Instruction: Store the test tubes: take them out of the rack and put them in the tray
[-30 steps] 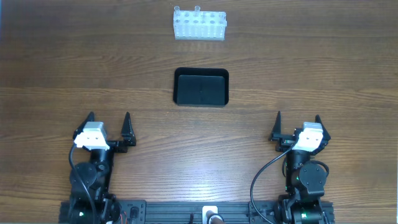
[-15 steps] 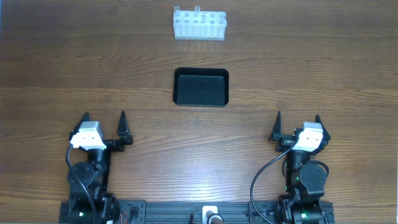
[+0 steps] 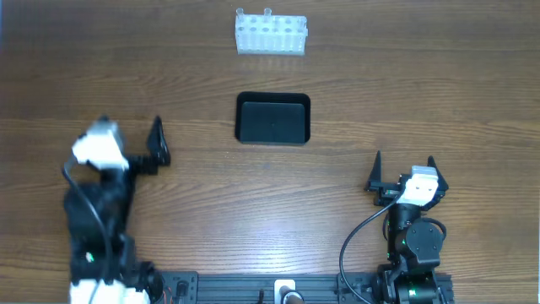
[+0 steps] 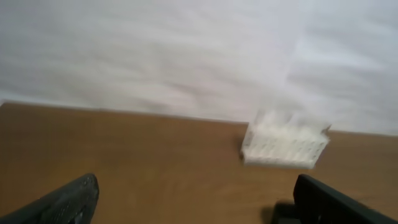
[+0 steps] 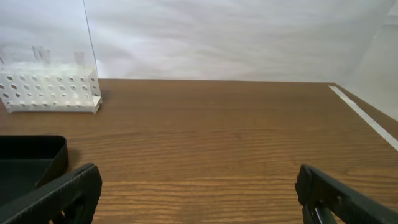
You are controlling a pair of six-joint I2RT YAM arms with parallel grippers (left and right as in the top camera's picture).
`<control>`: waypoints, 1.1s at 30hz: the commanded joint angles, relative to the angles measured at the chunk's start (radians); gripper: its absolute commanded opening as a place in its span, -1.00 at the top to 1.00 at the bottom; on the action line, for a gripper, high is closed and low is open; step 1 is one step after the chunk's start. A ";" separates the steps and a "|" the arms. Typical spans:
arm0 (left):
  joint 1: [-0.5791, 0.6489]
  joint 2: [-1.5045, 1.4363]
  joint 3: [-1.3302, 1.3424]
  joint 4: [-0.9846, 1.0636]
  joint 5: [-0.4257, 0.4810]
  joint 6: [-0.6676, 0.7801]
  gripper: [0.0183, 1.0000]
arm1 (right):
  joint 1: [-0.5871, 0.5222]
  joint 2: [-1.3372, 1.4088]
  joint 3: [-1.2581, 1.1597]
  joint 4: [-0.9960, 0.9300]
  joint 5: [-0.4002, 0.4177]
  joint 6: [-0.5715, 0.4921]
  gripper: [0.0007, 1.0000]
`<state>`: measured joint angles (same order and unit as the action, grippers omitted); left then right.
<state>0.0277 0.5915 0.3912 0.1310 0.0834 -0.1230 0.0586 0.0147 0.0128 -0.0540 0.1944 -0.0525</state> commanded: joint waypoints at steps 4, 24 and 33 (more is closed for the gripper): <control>-0.043 0.486 0.404 -0.033 0.076 0.008 -0.99 | -0.006 -0.009 -0.008 0.001 0.010 0.003 -0.99; -0.353 1.376 1.257 -0.330 -0.183 -0.030 -1.00 | -0.006 -0.009 -0.008 0.001 0.010 0.003 -0.99; -0.352 1.546 1.402 -0.338 -0.189 -0.050 -1.00 | -0.006 -0.009 -0.008 0.001 0.010 0.003 -0.98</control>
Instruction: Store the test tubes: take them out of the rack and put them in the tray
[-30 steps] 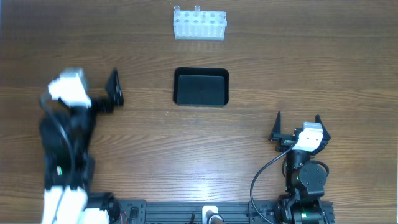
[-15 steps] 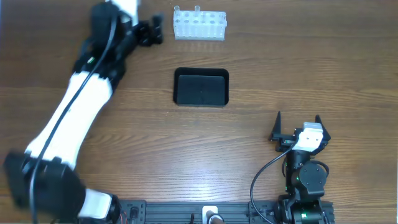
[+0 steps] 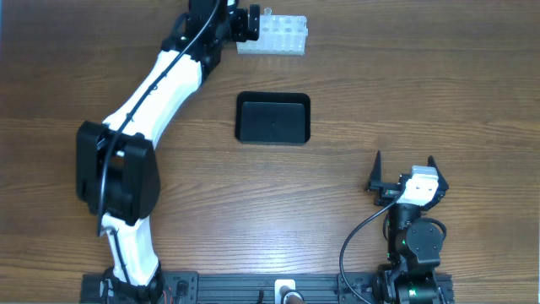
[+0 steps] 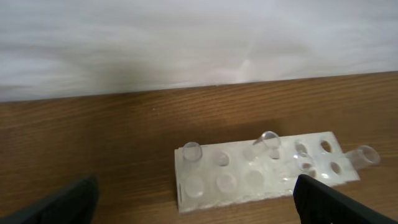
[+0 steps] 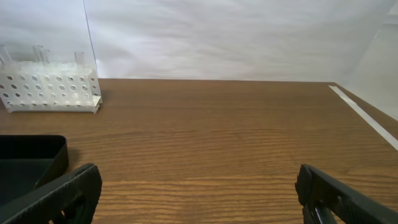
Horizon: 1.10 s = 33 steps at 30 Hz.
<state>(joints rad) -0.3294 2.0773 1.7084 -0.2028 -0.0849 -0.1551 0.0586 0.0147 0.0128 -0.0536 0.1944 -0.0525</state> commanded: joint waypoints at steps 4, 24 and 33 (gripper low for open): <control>0.007 0.123 0.147 -0.016 -0.034 -0.018 -1.00 | -0.006 -0.009 -0.008 0.000 0.010 0.003 -0.97; 0.020 0.260 0.216 0.006 -0.066 -0.021 -0.52 | -0.006 -0.009 -0.008 0.000 0.010 0.003 -0.98; 0.022 0.275 0.216 0.038 -0.062 -0.033 -0.18 | -0.006 -0.009 -0.008 0.000 0.010 0.003 -0.99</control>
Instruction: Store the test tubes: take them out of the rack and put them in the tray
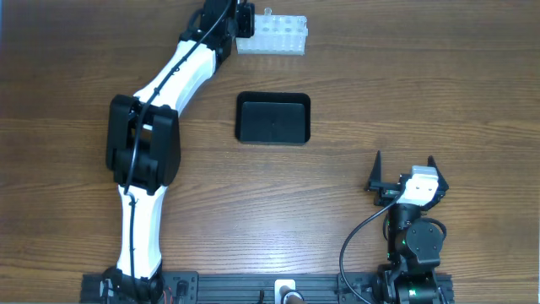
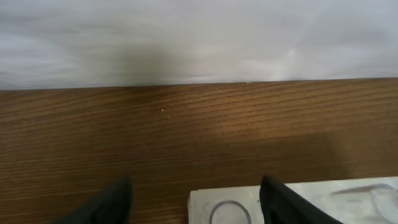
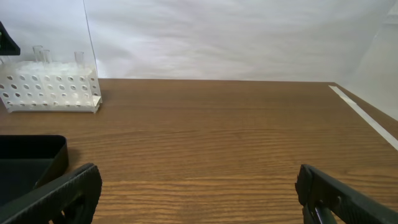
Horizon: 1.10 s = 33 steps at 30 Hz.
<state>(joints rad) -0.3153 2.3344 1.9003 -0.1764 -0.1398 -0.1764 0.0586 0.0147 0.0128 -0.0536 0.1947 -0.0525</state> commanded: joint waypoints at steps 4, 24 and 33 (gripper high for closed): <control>0.008 0.019 0.024 0.021 -0.007 -0.014 -0.14 | -0.006 -0.009 -0.008 0.000 0.009 0.003 -0.98; -0.001 0.040 0.024 0.056 0.060 -0.014 0.14 | -0.006 -0.009 -0.008 0.000 0.009 0.003 -0.99; -0.003 0.052 0.024 0.072 0.068 -0.019 0.35 | -0.006 -0.009 -0.008 0.000 0.009 0.003 -0.98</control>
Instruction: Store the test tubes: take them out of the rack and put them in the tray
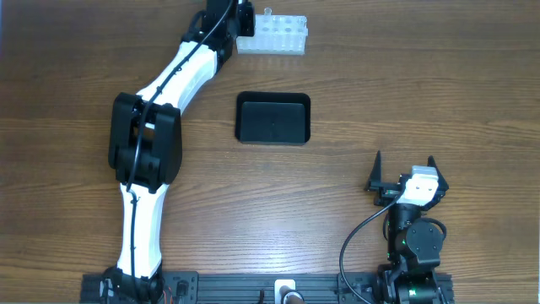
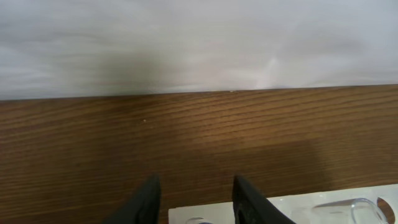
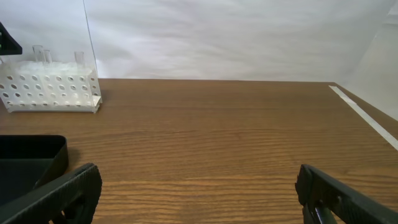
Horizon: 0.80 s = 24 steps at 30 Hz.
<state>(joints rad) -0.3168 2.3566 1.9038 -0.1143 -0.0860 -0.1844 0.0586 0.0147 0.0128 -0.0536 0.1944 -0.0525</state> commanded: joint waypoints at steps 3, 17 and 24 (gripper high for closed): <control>-0.001 0.030 0.021 0.014 0.015 -0.011 0.41 | -0.006 -0.009 -0.008 0.000 0.010 0.003 -0.99; -0.001 0.030 0.021 0.013 0.019 -0.011 0.58 | -0.006 -0.009 -0.008 0.000 0.010 0.003 -0.98; -0.002 0.030 0.021 0.013 0.022 -0.011 0.71 | -0.006 -0.009 -0.008 0.000 0.010 0.003 -0.98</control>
<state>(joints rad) -0.3187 2.3661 1.9041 -0.1078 -0.0780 -0.1867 0.0586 0.0147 0.0128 -0.0536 0.1947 -0.0528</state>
